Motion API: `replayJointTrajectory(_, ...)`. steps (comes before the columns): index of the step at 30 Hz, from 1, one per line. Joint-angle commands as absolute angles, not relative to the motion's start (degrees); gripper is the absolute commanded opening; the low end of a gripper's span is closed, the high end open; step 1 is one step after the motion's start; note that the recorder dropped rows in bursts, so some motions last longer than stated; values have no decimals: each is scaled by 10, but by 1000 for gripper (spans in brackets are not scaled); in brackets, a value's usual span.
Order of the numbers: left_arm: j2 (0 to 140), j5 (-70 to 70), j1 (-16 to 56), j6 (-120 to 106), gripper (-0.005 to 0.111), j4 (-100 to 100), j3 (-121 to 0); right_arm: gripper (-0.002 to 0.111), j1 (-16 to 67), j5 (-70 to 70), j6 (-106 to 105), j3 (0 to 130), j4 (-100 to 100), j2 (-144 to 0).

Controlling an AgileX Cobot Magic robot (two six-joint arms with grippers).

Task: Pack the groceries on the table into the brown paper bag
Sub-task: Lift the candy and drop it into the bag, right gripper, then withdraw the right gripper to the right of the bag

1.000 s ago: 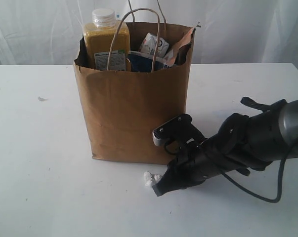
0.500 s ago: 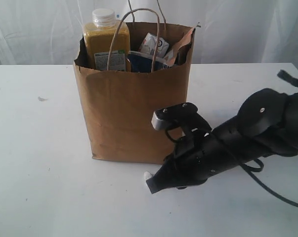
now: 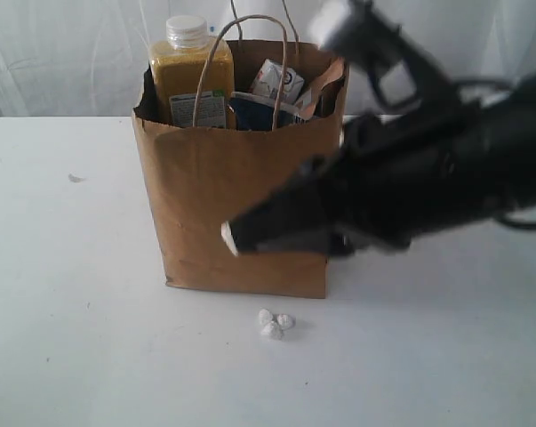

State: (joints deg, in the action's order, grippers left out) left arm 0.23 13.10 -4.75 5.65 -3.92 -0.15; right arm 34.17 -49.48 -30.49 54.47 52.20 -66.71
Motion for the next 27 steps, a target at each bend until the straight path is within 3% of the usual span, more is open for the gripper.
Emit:
replayJointTrajectory(1,0,128,-45,61,0,-33,0,0,343,-510,-232,676,528,-651)
replayJointTrajectory(6,0,128,-45,61,0,-33,0,0,343,-487,-222,803,525,-698)
replayJointTrajectory(9,0,128,-45,61,0,-33,0,0,343,-373,-240,845,508,-734)
replayJointTrajectory(12,0,128,-45,61,0,-33,0,0,343,-257,-257,846,420,-766)
replayJointTrajectory(21,0,128,-45,61,0,-33,0,0,343,-234,-189,846,244,-837)
replayJointTrajectory(27,0,128,-45,61,0,-33,0,18,343,-249,-138,846,152,-837)
